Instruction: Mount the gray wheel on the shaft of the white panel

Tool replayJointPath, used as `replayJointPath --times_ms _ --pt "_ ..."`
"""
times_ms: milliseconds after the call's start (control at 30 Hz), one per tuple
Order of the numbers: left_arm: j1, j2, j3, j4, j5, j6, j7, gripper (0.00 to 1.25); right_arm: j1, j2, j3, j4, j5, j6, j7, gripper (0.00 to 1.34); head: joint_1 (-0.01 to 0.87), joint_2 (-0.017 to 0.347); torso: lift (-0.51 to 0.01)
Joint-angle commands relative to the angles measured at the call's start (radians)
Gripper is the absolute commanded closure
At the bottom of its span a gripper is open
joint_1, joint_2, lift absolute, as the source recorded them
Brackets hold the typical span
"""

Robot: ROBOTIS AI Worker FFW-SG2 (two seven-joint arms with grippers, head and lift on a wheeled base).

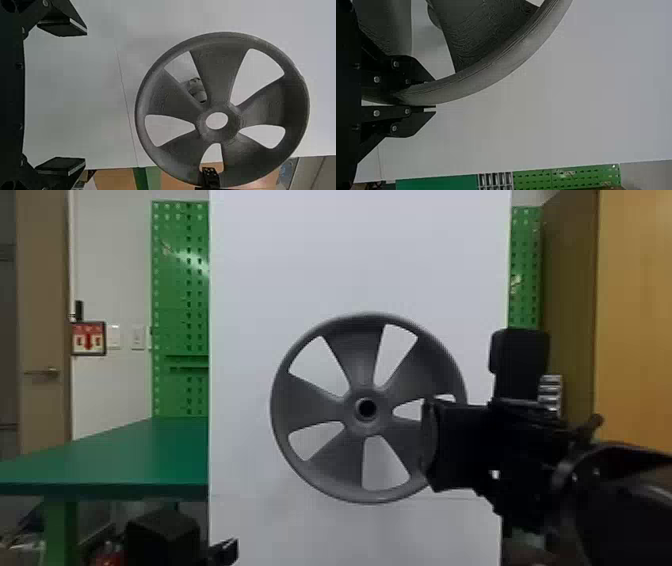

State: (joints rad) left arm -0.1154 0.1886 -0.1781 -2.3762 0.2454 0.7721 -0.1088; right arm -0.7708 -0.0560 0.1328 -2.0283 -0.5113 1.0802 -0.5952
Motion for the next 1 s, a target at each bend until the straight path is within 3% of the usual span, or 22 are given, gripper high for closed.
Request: replayJointPath --times_ms 0,633,967 --pt "-0.003 0.002 -0.001 0.0 0.0 -0.001 0.0 0.13 -0.013 -0.002 -0.004 0.023 0.0 -0.008 0.0 1.28 0.037 0.037 -0.488" --pt "-0.003 0.005 -0.006 0.0 0.0 0.001 0.003 0.13 -0.055 -0.008 0.004 0.109 0.005 -0.048 0.005 1.28 0.037 0.037 -0.488" --pt "-0.003 0.005 -0.006 0.0 0.0 -0.001 0.003 0.13 -0.074 -0.013 -0.004 0.171 0.071 -0.08 0.095 1.28 0.037 0.037 -0.488"
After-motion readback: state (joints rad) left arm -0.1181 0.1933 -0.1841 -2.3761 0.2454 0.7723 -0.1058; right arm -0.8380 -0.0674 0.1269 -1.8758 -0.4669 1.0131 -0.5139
